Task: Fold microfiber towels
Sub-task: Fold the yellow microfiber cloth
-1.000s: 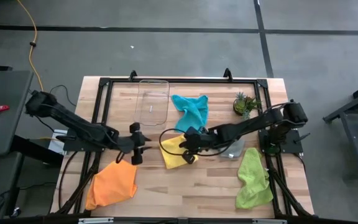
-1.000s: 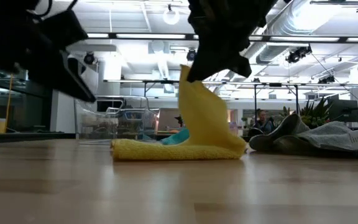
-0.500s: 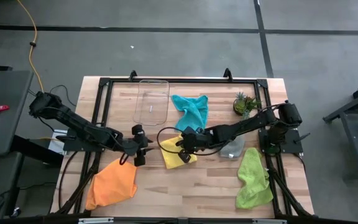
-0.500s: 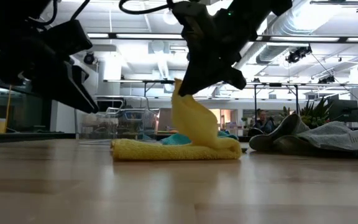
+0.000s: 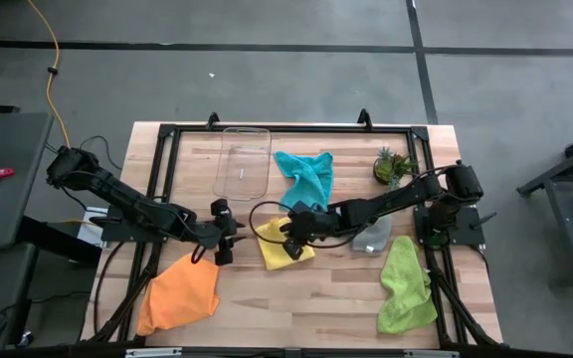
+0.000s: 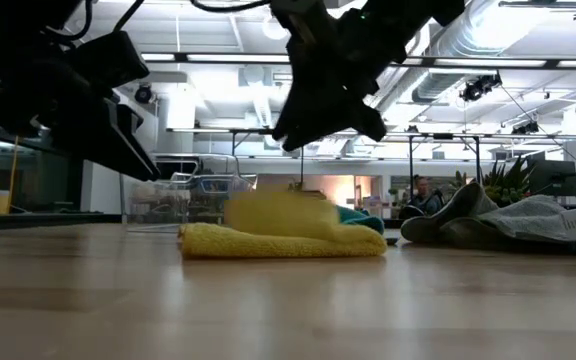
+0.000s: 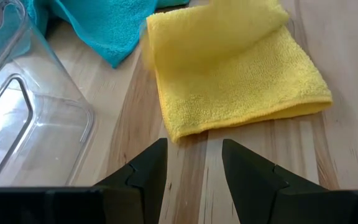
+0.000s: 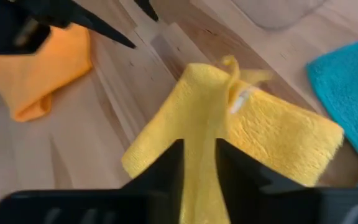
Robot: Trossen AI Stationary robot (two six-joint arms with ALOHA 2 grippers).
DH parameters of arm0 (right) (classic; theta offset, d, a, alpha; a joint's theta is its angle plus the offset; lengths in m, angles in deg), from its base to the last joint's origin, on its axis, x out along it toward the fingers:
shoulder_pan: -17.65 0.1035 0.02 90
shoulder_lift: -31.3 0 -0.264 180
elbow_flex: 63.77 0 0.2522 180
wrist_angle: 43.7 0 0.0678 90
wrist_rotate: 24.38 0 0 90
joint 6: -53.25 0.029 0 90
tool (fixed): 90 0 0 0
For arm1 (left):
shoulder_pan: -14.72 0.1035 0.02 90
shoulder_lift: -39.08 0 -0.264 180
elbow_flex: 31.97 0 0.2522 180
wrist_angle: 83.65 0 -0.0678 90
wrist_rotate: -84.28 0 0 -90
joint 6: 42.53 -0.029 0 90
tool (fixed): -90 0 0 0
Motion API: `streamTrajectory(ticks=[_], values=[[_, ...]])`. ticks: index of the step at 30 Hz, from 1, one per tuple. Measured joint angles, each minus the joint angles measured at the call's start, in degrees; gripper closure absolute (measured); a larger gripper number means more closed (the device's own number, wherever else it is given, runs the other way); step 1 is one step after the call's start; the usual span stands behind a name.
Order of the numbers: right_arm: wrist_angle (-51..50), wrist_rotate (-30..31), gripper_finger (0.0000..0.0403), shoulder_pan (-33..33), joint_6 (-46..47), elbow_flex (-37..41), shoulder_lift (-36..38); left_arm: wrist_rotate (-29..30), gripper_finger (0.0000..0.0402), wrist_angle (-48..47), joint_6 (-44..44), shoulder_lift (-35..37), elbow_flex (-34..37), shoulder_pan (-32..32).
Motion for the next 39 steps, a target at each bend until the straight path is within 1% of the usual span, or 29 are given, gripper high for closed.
streamTrajectory(ticks=[4,7,11,13,14,16,18,20,22,24,25,26,29,33,34,37,39], values=[[3.5,-0.5,0.0250,0.0,-5.2,0.0,0.4,0.0,0.0257,0.0,0.0,0.0,0.0,0.0],[1.9,0.0,0.0217,0.0,-10.8,0.0,2.5,0.0,0.0257,0.0,0.0,0.0,0.0,0.0],[-8.1,6.9,0.0202,0.0,-15.0,0.0,4.1,0.0,0.0257,0.0,-0.2,0.0,0.0,0.0],[-13.2,7.9,0.0203,0.0,-17.8,0.3,4.1,-0.3,0.0257,0.1,-0.7,0.0,0.0,-0.1],[-13.3,8.1,0.0205,0.0,-18.5,1.3,4.1,-0.7,0.0257,0.1,-1.1,0.2,0.0,-0.1],[-10.7,6.8,0.0214,0.0,-19.5,4.5,3.9,-2.9,0.0257,0.3,-2.6,1.2,-0.1,-0.1],[-7.0,5.2,0.0234,0.1,-20.9,8.0,3.8,-6.1,0.0257,0.2,-4.6,2.2,-0.5,-0.2],[-2.9,5.0,0.0266,0.1,-22.1,10.8,3.8,-9.7,0.0257,-0.3,-6.8,4.4,-1.2,-0.2],[-1.6,5.1,0.0309,0.0,-22.9,13.1,3.8,-12.1,0.0257,-0.8,-9.6,6.5,-2.7,-0.2],[-0.6,5.0,0.0363,0.0,-24.0,14.6,3.8,-12.2,0.0259,-3.6,-12.4,9.7,-4.1,-0.2],[0.5,5.0,0.0382,0.0,-24.5,15.2,3.8,-11.3,0.0263,-4.6,-13.8,11.2,-4.9,-0.2],[1.6,5.0,0.0392,0.0,-24.9,15.8,3.8,-10.0,0.0269,-4.8,-15.2,12.7,-5.5,-0.2],[6.3,4.9,0.0386,0.0,-24.9,17.5,3.8,-5.8,0.0302,-4.0,-20.5,17.6,-5.6,-0.2],[8.2,4.7,0.0400,0.0,-26.6,17.5,3.2,-1.9,0.0379,-2.6,-25.7,22.2,-5.6,-0.2],[8.2,4.8,0.0398,0.0,-26.9,17.4,2.8,-1.2,0.0389,-1.9,-26.3,23.0,-5.6,-0.2],[9.5,4.7,0.0402,0.0,-27.5,17.2,1.1,-0.5,0.0393,1.2,-28.3,24.3,-5.6,-0.2],[10.4,4.7,0.0402,0.0,-27.9,17.2,0.0,-1.4,0.0399,3.7,-29.2,24.4,-5.6,-0.2]])
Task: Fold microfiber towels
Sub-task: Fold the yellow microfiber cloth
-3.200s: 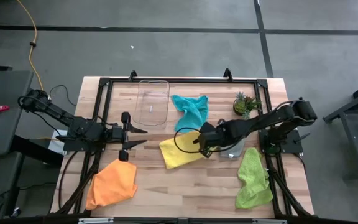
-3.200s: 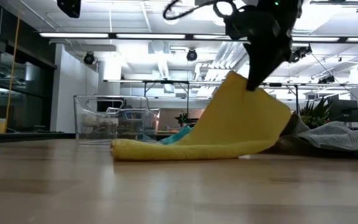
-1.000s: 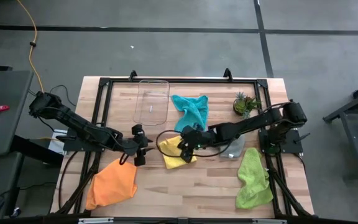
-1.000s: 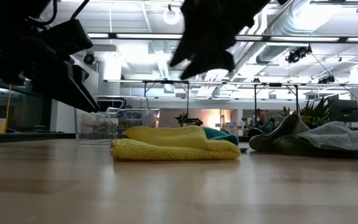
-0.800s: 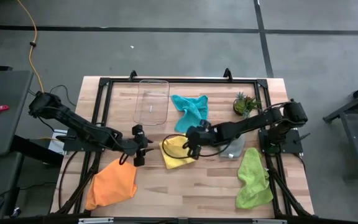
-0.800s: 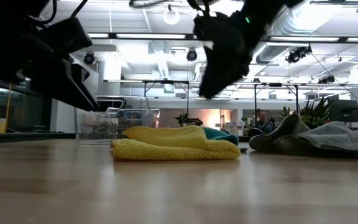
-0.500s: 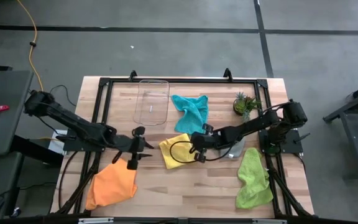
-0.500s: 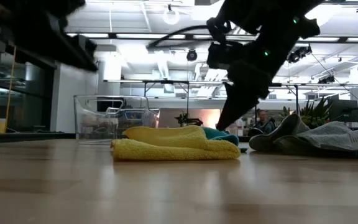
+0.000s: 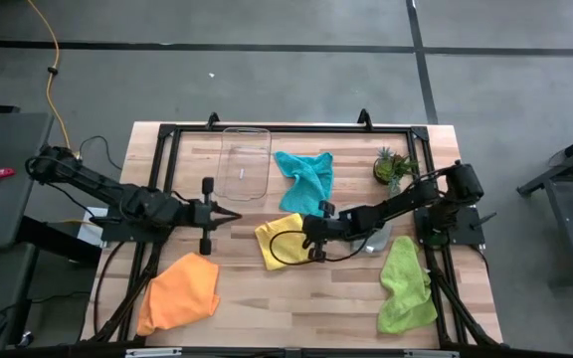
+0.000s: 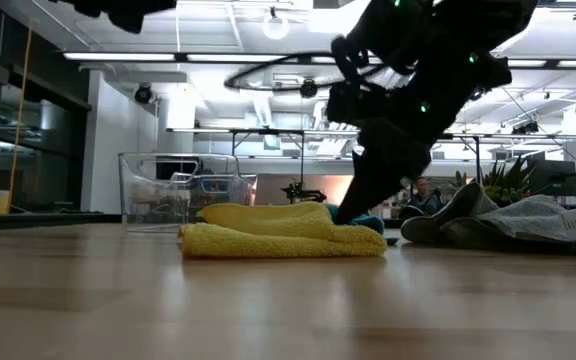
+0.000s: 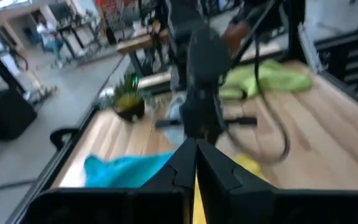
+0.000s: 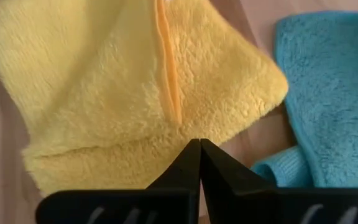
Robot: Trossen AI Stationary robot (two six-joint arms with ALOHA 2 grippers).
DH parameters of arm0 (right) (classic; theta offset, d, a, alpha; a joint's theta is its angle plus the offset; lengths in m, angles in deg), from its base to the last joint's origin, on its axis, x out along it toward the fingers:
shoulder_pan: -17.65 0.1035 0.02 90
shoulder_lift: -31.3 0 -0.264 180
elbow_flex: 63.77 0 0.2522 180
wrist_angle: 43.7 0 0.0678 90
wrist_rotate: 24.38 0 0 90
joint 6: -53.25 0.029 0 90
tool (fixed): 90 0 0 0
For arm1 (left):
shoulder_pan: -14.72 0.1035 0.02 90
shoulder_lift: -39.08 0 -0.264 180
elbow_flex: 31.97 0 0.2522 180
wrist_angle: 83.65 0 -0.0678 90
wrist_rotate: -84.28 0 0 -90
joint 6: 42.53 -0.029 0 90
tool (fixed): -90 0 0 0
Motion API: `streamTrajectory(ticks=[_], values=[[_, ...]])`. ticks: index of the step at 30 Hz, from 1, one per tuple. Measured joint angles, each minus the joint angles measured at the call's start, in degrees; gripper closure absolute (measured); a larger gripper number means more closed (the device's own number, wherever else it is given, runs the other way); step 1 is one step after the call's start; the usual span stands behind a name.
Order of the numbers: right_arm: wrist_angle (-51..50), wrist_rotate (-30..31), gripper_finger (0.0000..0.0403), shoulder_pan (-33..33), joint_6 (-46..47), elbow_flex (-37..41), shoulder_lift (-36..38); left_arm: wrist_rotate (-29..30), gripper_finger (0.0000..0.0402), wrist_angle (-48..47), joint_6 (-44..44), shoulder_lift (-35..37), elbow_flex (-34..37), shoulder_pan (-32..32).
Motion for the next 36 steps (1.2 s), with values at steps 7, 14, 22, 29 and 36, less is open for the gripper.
streamTrajectory(ticks=[7,14,22,29,36], values=[[4.0,-1.1,0.0402,0.0,0.1,0.0,-0.2,1.2,0.0400,1.7,-1.0,0.0,0.0,0.0],[8.0,-5.7,0.0403,0.0,0.7,0.0,-0.2,2.1,0.0401,1.7,-0.9,0.0,0.0,0.0],[10.7,-8.7,0.0403,0.0,1.5,0.0,-0.2,2.1,0.0401,1.7,-0.7,0.0,0.0,0.0],[13.0,-11.6,0.0403,0.2,1.5,0.0,-1.7,2.0,0.0401,1.7,-0.3,0.0,0.0,0.0],[19.3,-15.6,0.0403,0.2,0.5,-2.2,-7.3,2.0,0.0401,1.5,-0.3,0.0,0.1,0.0]])
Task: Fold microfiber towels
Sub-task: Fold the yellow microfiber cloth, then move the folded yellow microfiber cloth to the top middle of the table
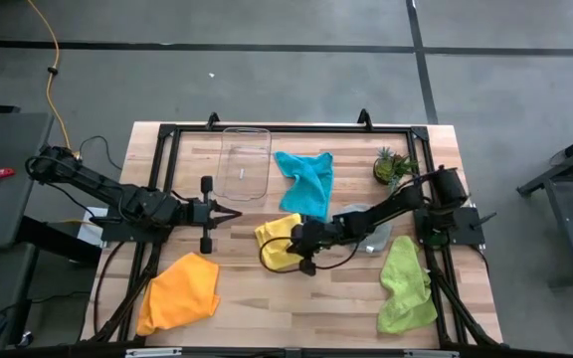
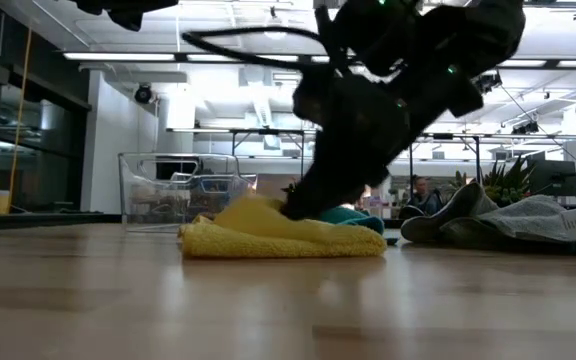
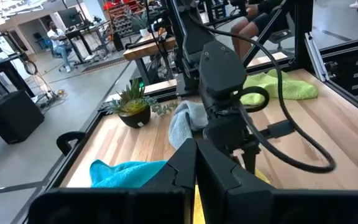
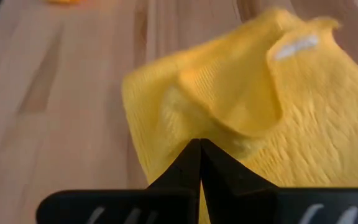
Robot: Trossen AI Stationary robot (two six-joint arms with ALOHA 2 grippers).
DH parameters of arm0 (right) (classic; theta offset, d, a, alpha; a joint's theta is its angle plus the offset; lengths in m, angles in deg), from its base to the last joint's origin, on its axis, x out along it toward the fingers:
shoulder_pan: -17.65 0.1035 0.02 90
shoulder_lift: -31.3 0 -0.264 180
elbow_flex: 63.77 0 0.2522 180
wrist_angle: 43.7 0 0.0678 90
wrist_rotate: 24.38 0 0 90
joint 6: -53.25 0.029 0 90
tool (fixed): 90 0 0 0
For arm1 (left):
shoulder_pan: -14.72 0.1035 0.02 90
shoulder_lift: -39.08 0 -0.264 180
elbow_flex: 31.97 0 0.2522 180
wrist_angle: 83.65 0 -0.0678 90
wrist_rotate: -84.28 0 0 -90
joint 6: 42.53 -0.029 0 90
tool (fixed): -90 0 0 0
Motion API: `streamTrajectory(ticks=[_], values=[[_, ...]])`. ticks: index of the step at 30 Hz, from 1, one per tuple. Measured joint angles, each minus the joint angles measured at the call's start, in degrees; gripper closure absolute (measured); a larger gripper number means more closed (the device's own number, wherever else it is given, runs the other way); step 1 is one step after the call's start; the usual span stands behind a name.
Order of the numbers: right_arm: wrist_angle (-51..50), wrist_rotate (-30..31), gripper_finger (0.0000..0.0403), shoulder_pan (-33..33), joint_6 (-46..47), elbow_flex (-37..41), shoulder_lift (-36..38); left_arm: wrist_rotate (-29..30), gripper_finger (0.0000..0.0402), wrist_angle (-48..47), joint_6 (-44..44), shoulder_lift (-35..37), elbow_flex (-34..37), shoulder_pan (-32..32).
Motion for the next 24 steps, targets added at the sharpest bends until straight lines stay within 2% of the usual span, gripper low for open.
streamTrajectory(ticks=[8,12,16,20,24], values=[[-0.4,-2.7,0.0403,1.5,-8.0,-7.1,-0.3,0.0,0.0401,-0.3,0.0,0.0,0.0,0.0],[-5.2,-2.5,0.0403,2.1,-12.7,-10.0,-0.2,0.0,0.0401,-0.3,0.0,0.0,0.0,0.0],[-14.4,5.6,0.0403,2.1,-14.4,-10.9,1.9,0.0,0.0401,-0.7,0.7,0.0,0.0,0.0],[-22.1,14.9,0.0403,2.0,-11.0,-9.1,5.0,-0.1,0.0401,-2.0,1.1,0.0,0.0,0.0],[-22.8,18.2,0.0403,2.4,-6.0,-4.1,8.8,-0.1,0.0401,-2.0,1.1,0.0,0.0,0.0]])
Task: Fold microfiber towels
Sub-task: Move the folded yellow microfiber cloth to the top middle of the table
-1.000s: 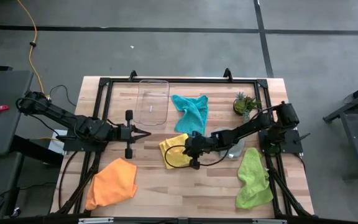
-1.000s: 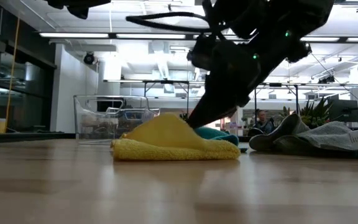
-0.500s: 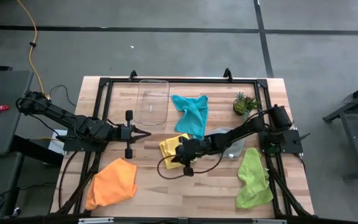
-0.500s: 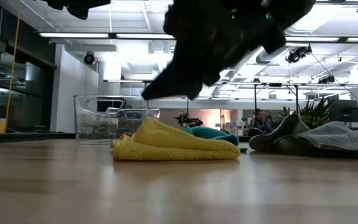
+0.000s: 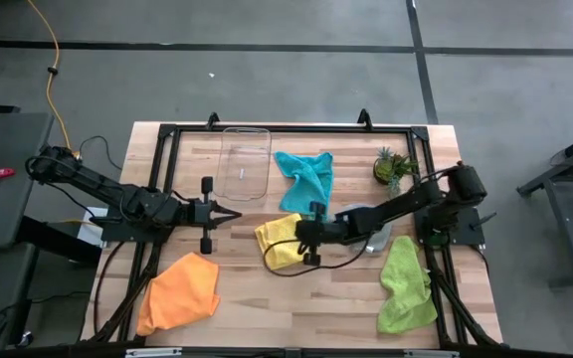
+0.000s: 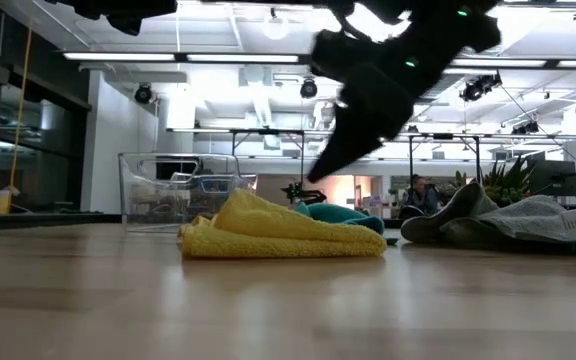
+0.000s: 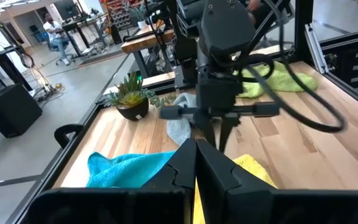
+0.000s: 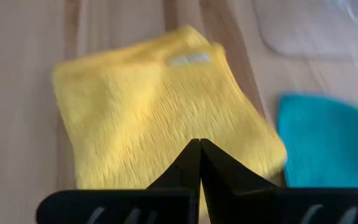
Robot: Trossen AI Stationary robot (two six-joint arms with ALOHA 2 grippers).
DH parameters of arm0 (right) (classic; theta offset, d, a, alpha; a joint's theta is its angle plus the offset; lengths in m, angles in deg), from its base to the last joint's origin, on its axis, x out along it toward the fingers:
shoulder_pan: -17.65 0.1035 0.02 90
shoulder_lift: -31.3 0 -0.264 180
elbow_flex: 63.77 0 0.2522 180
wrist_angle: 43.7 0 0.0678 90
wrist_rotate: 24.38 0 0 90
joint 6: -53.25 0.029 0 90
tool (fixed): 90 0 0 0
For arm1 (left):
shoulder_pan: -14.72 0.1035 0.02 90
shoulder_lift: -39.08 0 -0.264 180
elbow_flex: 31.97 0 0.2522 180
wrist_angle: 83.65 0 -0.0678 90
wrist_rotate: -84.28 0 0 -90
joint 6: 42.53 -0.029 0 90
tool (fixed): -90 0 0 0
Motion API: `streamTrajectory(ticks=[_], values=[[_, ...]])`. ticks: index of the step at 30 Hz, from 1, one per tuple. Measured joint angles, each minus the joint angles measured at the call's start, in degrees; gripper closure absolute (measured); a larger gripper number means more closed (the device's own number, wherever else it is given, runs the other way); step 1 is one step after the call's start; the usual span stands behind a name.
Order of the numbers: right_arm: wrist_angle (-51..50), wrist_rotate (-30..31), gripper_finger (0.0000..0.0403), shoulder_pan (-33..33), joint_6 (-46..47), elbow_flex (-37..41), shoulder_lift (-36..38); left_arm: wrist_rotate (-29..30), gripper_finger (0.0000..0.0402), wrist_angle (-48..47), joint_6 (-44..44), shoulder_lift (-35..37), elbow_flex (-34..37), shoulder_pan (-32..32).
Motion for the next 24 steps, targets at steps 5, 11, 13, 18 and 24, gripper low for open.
streamTrajectory(ticks=[5,11,13,18,24], values=[[3.2,2.9,0.0402,1.3,9.8,8.2,4.8,0.0,0.0401,0.0,-0.1,0.0,0.0,0.0],[6.3,-5.8,0.0346,-0.1,20.8,10.5,7.3,0.0,0.0401,0.9,-0.2,0.0,0.0,0.0],[3.9,-9.5,0.0308,-1.3,22.7,9.4,7.3,0.0,0.0401,0.9,-0.2,0.0,0.0,0.0],[-1.4,-17.7,0.0203,-5.7,29.3,6.5,7.3,0.0,0.0401,0.9,-0.2,0.0,0.0,0.0],[-6.6,-21.6,0.0154,-9.0,35.5,3.9,3.2,0.0,0.0401,0.9,-0.2,0.0,0.0,0.0]])
